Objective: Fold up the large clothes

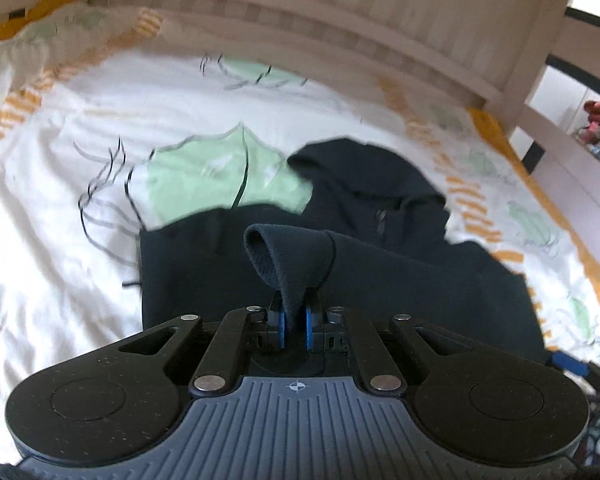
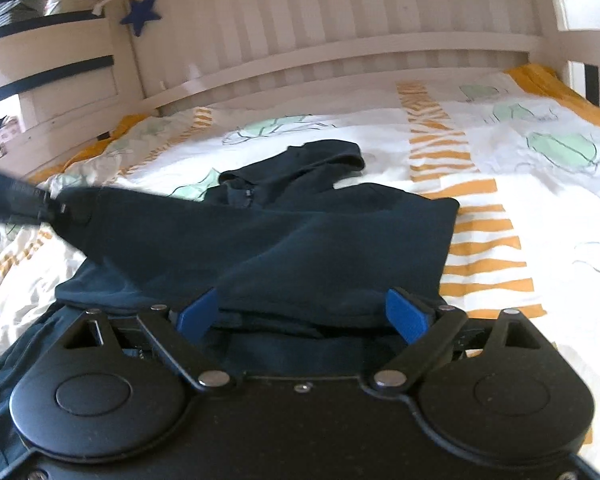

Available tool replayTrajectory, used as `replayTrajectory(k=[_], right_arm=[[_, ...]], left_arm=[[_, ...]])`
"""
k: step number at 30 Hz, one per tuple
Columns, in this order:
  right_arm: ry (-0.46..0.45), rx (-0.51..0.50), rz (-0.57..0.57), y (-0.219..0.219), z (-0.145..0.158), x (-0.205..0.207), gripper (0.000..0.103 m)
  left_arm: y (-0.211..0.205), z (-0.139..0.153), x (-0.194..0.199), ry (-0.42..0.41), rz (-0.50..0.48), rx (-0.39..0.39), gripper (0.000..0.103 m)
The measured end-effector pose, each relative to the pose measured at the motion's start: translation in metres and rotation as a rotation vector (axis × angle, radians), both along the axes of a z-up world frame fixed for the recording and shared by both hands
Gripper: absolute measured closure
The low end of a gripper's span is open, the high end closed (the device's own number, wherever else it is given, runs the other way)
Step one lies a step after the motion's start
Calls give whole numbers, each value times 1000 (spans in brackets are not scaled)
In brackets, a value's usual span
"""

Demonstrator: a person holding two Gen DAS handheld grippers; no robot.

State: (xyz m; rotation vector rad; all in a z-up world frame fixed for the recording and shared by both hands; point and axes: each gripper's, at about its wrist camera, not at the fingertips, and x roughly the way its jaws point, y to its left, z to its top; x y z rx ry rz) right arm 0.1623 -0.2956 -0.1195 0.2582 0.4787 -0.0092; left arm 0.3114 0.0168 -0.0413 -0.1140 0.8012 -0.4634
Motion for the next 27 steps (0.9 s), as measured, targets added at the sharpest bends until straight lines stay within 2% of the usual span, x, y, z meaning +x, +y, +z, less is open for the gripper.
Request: replayTrajectory(k=[3,5,7,10,19,24,27], right_arm=[[30,16,-8,-3,-7,7,9],[84,21,-28,-5,-15,11,7],[151,49,-44,-11,-27,15,8],[142,80,-42,-16,-30,13,7],[145,-3,-26,-4,-31,14,2],[142,-11,-26,-3,-31,14,2],[143,-28,-28,0,-31,14,2]], left_arm=[[-1,-13,7,29,10,34,91],[1,-25,10,39,24,57,89],[0,-35,11,33,39,85,79],[-3,-48,7,-19,62,141,72],[-6,-71,-11,-161,85,166,68],[1,-76,-10,-159,96,113,68],[-4,-77,-13,-179,100,139,68]])
